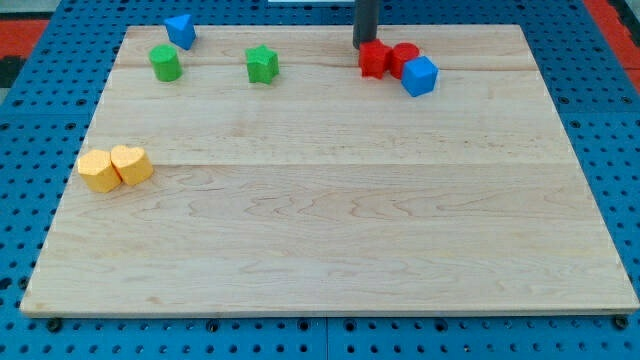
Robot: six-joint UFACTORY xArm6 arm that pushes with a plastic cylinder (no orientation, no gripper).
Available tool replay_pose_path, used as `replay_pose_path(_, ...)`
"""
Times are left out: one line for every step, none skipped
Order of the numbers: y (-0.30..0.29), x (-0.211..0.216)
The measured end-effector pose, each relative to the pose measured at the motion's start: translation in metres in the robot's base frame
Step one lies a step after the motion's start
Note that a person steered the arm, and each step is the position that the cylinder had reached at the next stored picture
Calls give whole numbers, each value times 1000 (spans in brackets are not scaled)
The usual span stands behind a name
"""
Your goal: Push the red circle above the red star
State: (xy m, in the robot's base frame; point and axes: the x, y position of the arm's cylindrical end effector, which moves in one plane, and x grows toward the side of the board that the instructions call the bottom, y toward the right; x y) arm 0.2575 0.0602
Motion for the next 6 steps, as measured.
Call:
replay_pose_path(0,38)
replay_pose_path(17,14)
replay_pose_path(37,-29)
replay_pose_path(95,-50)
replay_pose_path(117,-20)
replay_pose_path(61,-1)
